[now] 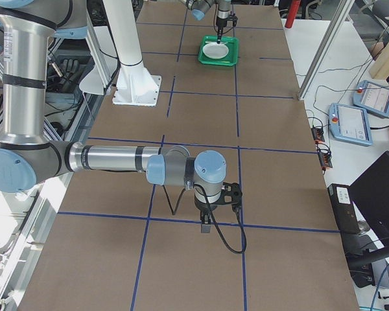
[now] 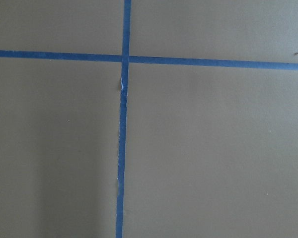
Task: Place fork
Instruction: 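Carry the fork off the plate to the tray edge nearest the left arm, then open the left gripper to release the fork in the tray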
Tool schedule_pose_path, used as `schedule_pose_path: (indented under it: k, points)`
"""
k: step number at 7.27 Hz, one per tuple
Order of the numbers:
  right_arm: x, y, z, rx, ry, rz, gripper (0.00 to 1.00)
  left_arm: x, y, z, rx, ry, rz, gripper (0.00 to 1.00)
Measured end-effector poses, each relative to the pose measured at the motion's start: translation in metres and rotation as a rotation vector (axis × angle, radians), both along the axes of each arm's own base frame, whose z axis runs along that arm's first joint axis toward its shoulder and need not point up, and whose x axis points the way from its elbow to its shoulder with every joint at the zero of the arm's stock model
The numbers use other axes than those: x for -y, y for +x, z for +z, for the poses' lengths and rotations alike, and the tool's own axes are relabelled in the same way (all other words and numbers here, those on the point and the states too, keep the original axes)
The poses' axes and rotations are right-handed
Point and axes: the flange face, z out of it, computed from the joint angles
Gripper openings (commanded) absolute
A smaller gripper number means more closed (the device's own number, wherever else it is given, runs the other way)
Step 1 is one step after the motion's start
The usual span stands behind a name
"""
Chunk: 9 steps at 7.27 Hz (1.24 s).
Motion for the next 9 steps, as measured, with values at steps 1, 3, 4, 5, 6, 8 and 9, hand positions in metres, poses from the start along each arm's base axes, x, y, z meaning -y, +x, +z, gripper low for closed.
schedule_pose_path:
  k: [1,3,4,5,6,8,9]
  points:
    - [0.000,0.000,0.000,0.000,0.000,0.000,1.00,0.005,-0.006,0.017,0.013,-0.007,-0.003,0.00]
    - [0.000,0.000,0.000,0.000,0.000,0.000,1.00,0.009,-0.007,0.047,0.017,-0.009,-0.006,0.00]
    - [0.000,0.000,0.000,0.000,0.001,-0.001,1.00,0.009,-0.008,0.054,0.017,-0.007,-0.005,0.00]
    - [0.000,0.000,0.000,0.000,0.001,-0.001,1.00,0.007,-0.009,0.059,0.018,-0.008,-0.004,0.99]
    - [0.000,0.000,0.000,0.000,0.001,-0.001,1.00,0.006,-0.009,0.061,0.018,0.000,0.005,1.00]
    - [0.000,0.000,0.000,0.000,0.001,-0.001,1.00,0.008,-0.014,0.056,0.009,0.031,0.021,1.00]
    - [0.000,0.000,0.000,0.000,0.001,-0.001,1.00,0.013,-0.026,0.046,0.001,0.043,0.004,1.00]
